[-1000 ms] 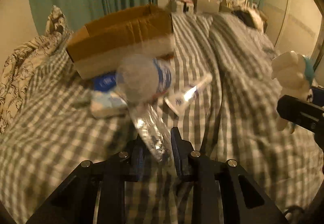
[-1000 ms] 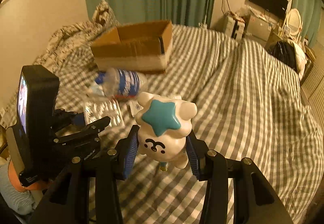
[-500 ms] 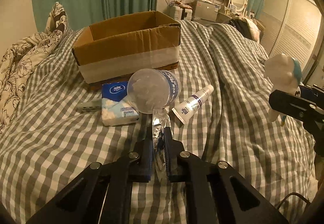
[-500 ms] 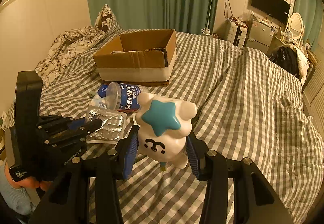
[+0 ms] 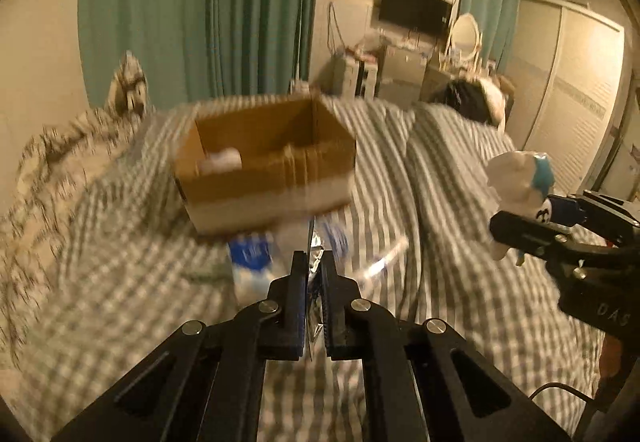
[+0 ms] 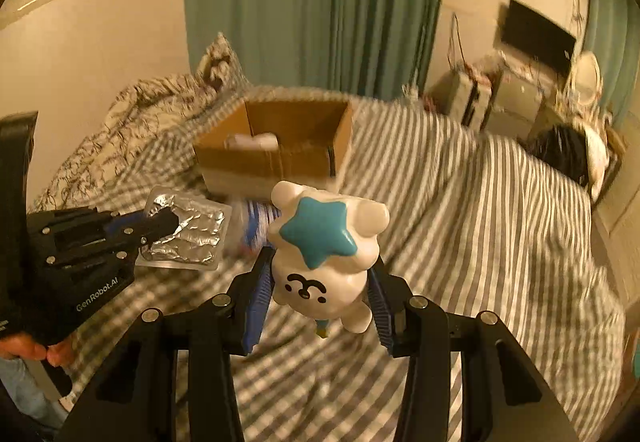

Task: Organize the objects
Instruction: 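Lower the toy and blister pack into the box and open both tools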

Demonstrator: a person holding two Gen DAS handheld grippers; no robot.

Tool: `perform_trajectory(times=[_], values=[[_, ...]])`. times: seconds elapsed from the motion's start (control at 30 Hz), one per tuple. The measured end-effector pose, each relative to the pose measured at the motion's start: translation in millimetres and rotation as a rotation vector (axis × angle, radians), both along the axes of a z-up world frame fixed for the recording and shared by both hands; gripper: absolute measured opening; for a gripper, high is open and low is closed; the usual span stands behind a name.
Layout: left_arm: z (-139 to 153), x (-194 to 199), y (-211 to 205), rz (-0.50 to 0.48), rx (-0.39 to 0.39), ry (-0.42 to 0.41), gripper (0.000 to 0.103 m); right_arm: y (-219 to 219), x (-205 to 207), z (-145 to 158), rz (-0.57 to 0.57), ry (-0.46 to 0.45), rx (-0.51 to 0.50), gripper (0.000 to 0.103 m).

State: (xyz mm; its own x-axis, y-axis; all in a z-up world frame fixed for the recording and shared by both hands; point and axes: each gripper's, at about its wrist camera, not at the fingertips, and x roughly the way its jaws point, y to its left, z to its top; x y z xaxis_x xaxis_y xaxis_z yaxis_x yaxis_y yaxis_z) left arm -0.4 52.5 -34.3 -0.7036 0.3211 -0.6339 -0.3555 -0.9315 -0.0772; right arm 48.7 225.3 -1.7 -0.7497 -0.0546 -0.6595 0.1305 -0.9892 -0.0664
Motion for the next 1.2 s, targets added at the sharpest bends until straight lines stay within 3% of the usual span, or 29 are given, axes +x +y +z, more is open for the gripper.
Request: perform_trajectory(times=[0.23, 0.43, 0.6, 0.77, 1.0, 1.07, 1.17, 1.2], values=[[63.2, -40.5, -7.4, 0.058, -0.023, 0.179, 0.006, -23.1, -51.8, 52.2, 0.060, 0.100, 0.013, 0.044], [81.0, -106.6, -7.5, 0.082, -0.043, 0.206, 0.006, -33.5, -123.3, 72.0, 0.101, 0.097, -0.033, 0.044], [64.5, -163.7, -11.3, 0.118, -0.051, 0.161, 0.006, -35.7, -190.4, 50.3, 0.105, 0.030, -0.075, 0.044], [25.4, -206.2, -15.0, 0.133, -0.072, 0.091, 0.006, -34.8, -245.1, 7.5, 0.096, -0.057, -0.119, 0.044], [-19.0, -239.7, -14.1, 0.129, -0.085, 0.005, 0.006, -22.1, -272.5, -34.3, 0.097, -0.109, -0.163, 0.044], [-24.2, -243.4, -13.3, 0.120, -0.090, -0.006, 0.008, -19.2, -270.0, -35.1, 0.090, -0.103, -0.166, 0.061], [-24.8, -242.4, -9.9, 0.115, -0.114, -0.009, 0.011, -10.2, -260.2, -22.2, 0.072, -0.056, -0.180, 0.073], [-24.0, -239.9, -10.0, 0.117, -0.123, -0.009, 0.017, -7.5, -254.7, -15.7, 0.068, -0.040, -0.183, 0.075]])
